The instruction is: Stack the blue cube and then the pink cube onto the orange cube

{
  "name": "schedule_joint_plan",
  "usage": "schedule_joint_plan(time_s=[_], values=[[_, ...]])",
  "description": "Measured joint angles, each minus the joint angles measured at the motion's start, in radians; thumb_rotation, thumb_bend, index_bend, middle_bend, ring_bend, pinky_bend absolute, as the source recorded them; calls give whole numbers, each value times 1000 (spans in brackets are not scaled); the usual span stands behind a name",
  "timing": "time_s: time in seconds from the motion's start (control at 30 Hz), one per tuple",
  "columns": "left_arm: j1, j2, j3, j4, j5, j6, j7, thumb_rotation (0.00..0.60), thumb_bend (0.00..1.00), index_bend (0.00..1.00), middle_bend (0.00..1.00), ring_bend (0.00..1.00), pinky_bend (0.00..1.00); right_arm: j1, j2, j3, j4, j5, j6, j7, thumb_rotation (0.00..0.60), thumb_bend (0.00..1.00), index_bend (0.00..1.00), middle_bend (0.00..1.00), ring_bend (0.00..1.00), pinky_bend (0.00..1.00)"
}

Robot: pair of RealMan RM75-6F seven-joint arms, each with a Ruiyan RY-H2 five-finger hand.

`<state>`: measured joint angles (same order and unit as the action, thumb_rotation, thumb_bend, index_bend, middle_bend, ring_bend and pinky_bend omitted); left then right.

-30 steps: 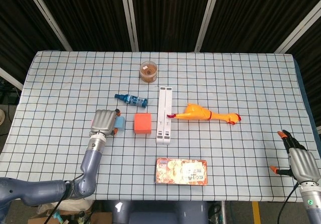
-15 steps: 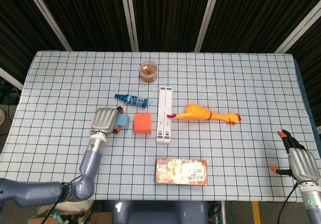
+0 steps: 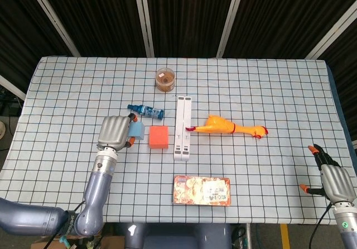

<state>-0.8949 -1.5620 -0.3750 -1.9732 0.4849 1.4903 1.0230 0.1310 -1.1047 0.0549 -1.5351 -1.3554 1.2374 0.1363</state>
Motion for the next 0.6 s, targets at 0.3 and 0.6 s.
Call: schedule_joint_plan(time_s=[0.3, 0.6], values=[[-74, -63, -34, 47, -67, 48, 65, 600, 357, 430, 919, 725, 728, 1, 0, 1, 10, 5, -8, 16, 600, 41, 64, 46, 145, 253], [-123, -134, -41, 150, -81, 27, 66, 600, 357, 430, 919, 725, 728, 0, 2, 3, 21, 5, -8, 36, 600, 41, 64, 46, 145, 253]])
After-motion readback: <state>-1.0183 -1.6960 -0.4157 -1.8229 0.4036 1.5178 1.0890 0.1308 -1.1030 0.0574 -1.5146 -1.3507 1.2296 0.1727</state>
